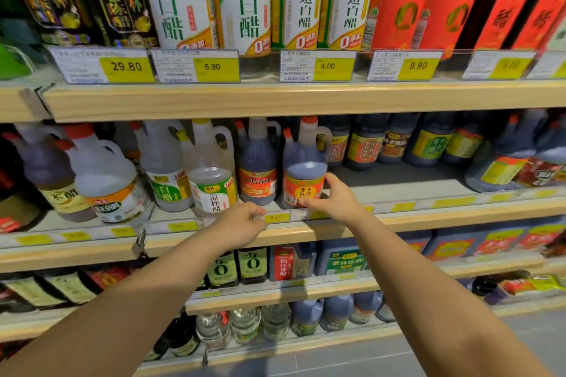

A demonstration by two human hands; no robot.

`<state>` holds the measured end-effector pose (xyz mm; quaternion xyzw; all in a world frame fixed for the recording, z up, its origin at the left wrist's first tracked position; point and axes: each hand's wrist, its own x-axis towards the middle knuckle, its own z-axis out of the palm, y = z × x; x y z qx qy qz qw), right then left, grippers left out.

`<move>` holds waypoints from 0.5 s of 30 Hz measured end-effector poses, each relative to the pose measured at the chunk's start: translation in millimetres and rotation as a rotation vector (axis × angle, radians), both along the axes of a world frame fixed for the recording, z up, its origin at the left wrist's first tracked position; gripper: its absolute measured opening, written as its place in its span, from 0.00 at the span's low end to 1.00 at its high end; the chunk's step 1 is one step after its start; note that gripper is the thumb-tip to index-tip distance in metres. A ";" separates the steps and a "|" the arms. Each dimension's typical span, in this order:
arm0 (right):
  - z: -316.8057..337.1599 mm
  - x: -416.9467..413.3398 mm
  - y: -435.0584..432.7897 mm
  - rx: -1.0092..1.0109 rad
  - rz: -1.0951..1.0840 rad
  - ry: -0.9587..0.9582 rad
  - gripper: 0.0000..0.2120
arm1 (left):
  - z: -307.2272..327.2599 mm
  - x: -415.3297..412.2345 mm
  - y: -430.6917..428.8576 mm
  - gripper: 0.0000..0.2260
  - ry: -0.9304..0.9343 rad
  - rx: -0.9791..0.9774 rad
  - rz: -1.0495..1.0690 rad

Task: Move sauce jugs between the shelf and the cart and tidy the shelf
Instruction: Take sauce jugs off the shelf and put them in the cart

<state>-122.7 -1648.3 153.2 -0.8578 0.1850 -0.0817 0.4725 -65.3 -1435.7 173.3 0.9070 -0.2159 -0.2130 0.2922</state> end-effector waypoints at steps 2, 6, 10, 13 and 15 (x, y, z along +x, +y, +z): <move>-2.5 -19.5 14.3 -0.084 -0.070 -0.040 0.30 | 4.3 -15.5 9.0 0.17 0.013 -0.084 0.061; -5.4 -69.6 60.4 -0.107 -0.169 -0.068 0.20 | 8.6 -64.3 42.7 0.14 0.085 -0.285 0.197; -6.4 -120.2 127.8 0.038 -0.076 -0.054 0.06 | -4.7 -127.0 101.9 0.10 0.173 -0.440 0.369; -14.0 -147.2 183.3 0.127 0.047 0.022 0.06 | -23.0 -168.9 153.8 0.08 0.293 -0.475 0.508; -19.6 -155.8 221.1 0.144 0.152 0.084 0.05 | -28.0 -190.7 191.1 0.06 0.327 -0.487 0.643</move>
